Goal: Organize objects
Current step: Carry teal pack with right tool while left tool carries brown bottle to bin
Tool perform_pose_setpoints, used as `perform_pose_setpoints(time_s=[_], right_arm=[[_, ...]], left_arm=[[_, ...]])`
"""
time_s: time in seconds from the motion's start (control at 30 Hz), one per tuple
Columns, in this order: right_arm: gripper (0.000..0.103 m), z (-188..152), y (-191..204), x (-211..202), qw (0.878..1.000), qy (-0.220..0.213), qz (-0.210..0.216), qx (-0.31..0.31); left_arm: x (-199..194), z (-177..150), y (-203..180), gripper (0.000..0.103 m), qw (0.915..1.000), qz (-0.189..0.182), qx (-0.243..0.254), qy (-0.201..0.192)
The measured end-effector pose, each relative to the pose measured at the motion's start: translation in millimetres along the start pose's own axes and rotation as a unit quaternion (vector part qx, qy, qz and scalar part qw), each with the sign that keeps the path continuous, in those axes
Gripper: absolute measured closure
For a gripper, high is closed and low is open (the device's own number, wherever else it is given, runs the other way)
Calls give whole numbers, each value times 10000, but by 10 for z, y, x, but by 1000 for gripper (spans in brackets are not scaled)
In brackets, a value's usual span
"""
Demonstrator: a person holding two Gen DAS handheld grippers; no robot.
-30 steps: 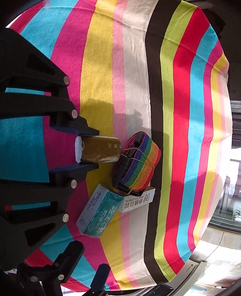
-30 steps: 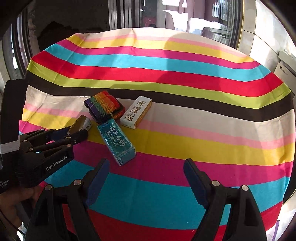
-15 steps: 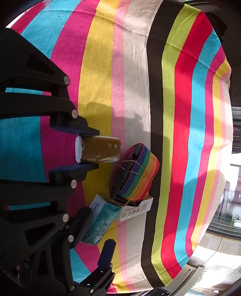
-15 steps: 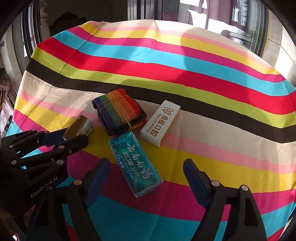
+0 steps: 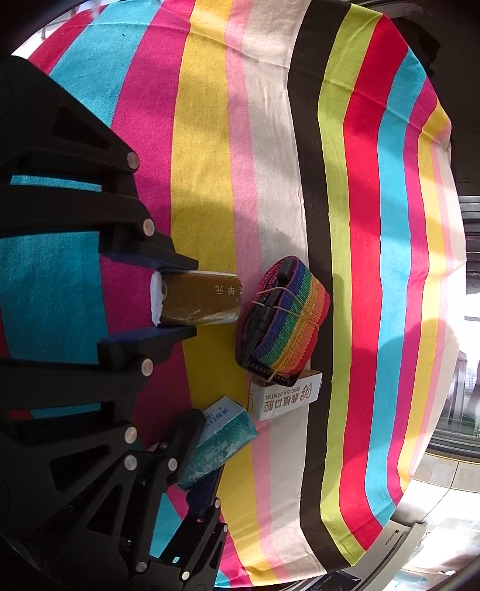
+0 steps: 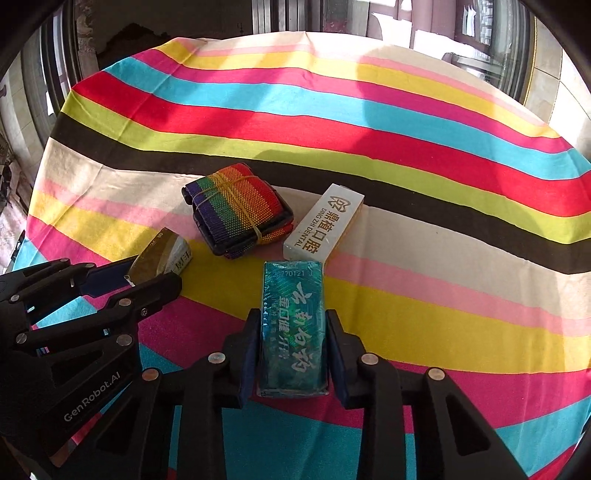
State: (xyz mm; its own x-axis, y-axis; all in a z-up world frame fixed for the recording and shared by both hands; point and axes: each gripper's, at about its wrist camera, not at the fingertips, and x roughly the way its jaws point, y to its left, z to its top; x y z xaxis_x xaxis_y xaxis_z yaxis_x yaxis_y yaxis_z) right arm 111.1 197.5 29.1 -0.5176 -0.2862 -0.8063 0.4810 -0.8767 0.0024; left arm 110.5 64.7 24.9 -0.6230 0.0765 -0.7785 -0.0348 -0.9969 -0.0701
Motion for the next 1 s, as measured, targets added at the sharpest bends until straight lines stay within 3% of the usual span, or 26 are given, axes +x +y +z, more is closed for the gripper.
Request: perform_pose_setpoints(time_s=[1.0], right_arm=[[69,-881,-716,-719,9908,126,-880,1017]], left_arm=[[-353,-312,-978,71,9928,-775,896,147]])
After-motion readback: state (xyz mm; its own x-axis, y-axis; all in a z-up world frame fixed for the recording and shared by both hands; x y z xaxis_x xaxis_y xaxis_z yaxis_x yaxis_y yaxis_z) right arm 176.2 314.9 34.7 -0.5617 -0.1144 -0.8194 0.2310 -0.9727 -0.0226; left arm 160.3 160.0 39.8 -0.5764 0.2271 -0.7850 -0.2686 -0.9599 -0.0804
